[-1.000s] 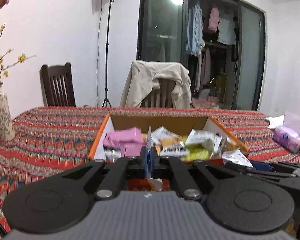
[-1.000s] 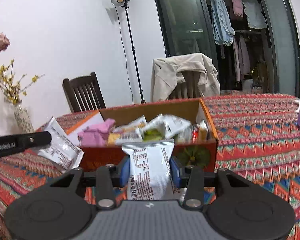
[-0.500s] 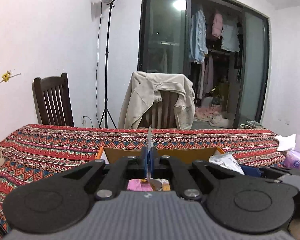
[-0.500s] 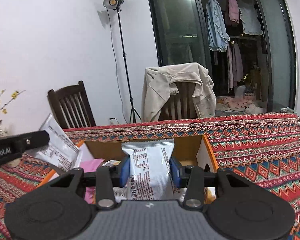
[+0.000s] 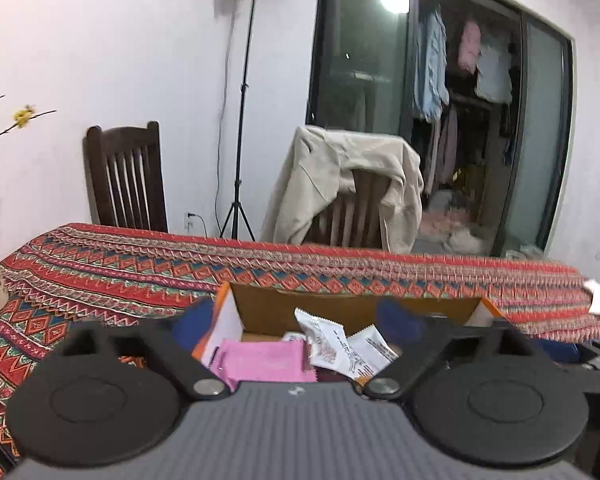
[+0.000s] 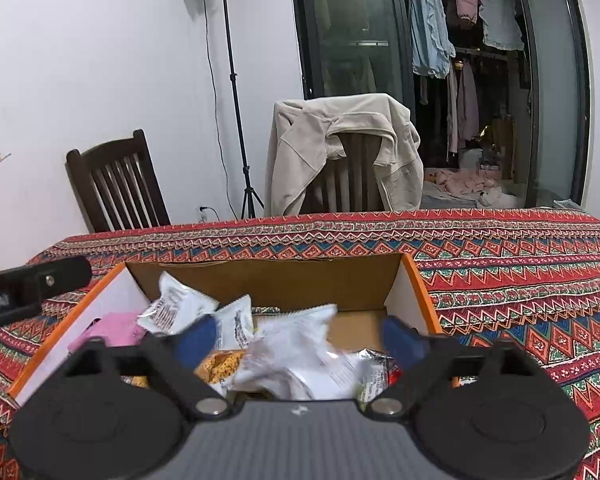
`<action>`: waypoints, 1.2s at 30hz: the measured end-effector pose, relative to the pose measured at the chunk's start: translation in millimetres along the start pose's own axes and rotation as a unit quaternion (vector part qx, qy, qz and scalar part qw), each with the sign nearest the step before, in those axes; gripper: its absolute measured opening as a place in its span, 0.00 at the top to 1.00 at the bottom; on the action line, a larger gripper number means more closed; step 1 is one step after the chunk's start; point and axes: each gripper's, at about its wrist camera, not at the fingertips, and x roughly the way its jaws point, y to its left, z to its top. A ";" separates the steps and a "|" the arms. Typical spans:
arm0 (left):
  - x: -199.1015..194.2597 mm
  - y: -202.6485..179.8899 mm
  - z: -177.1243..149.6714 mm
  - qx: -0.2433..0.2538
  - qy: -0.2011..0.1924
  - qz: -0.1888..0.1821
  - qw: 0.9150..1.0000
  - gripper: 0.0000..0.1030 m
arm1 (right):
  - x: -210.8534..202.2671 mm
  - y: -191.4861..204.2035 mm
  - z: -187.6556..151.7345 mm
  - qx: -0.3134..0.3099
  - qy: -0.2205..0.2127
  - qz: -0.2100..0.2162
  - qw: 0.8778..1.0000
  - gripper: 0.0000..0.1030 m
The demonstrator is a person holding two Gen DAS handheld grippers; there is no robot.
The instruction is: Organize snacks
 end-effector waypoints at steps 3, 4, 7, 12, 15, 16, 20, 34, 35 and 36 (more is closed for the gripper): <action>-8.3 8.8 -1.9 -0.001 -0.004 -0.003 1.000 0.00 | -7.4 -0.1 -3.0 -0.005 0.004 0.005 1.000 0.00; -11.8 10.8 -2.8 0.000 -0.005 0.000 1.000 0.00 | -12.4 1.0 -4.6 -0.007 0.000 0.005 1.000 0.00; -26.7 16.7 -5.4 -0.005 -0.012 0.001 1.000 0.00 | -28.0 3.3 -9.8 -0.009 -0.009 0.008 1.000 0.00; -66.7 27.4 -13.0 -0.008 -0.034 -0.008 0.999 0.00 | -69.5 9.5 -20.8 -0.020 -0.039 0.019 0.999 0.00; -94.0 32.2 -21.0 -0.008 -0.047 -0.023 0.999 0.00 | -100.1 11.9 -34.5 -0.027 -0.057 0.025 0.998 0.00; -104.5 33.5 -25.3 -0.005 -0.051 -0.028 0.998 0.00 | -109.7 12.6 -39.3 -0.030 -0.060 0.025 0.997 0.00; -134.0 34.3 -42.7 0.014 -0.057 -0.038 0.998 0.00 | -139.6 12.6 -57.4 -0.034 -0.069 0.025 0.997 0.00; -173.5 38.8 -116.6 0.032 -0.009 -0.046 0.998 0.00 | -180.7 11.3 -128.1 -0.030 -0.027 0.031 0.999 0.00; -174.3 39.1 -119.5 0.031 -0.007 -0.048 0.998 0.00 | -181.9 12.0 -133.3 -0.029 -0.024 0.030 0.999 0.00; -175.2 39.5 -122.5 0.030 -0.004 -0.049 0.998 0.00 | -182.2 11.6 -137.0 -0.026 -0.020 0.029 0.999 0.00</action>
